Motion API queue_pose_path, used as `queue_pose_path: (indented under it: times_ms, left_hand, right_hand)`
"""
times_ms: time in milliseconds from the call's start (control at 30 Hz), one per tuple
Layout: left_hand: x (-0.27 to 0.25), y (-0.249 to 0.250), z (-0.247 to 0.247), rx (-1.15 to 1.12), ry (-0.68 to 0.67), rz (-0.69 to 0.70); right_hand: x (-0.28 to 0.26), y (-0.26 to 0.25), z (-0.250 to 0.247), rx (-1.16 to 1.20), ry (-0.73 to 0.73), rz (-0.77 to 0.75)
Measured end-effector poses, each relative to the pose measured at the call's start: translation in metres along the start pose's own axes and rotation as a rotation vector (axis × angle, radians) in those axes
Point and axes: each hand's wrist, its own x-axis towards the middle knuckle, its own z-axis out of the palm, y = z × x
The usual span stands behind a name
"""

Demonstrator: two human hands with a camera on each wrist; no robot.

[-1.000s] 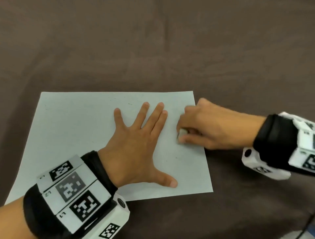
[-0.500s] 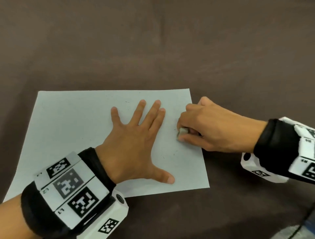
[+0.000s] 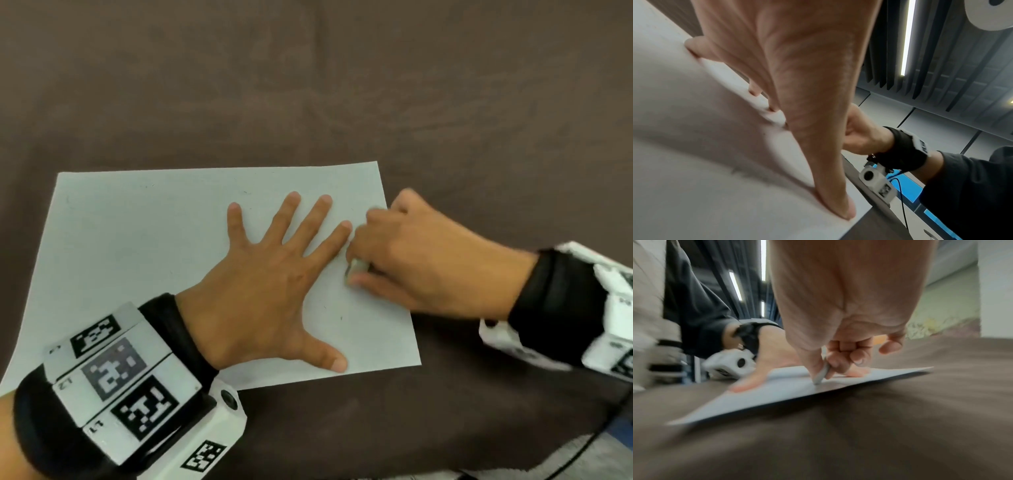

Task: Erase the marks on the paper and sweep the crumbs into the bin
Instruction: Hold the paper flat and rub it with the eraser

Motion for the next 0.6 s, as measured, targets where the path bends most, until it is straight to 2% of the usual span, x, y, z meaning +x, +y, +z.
queue_pose_path:
  times_ms: [67,200,333,467,600]
  left_hand:
    - [0.0,0.001,0.001,-0.005,-0.001,-0.002]
    - [-0.001,0.001,0.003,0.01,0.041,0.002]
    - [0.001,0.002,0.002,0.032,0.006,-0.013]
    - [0.001,0.001,0.001,0.031,0.006,-0.011]
    - [0.002,0.001,-0.001,0.043,-0.016,-0.018]
  right_hand:
    - [0.003,0.004,-0.004,0.035,0.012,0.052]
    - [-0.013,-0.022,0.011,0.001,-0.091,-0.097]
    - [-0.008,-0.002,-0.001,0.021,-0.083,0.068]
    - [-0.022,-0.022,0.013,-0.018,-0.084,-0.057]
    - [-0.017,-0.008,-0.001,0.019,-0.094,0.086]
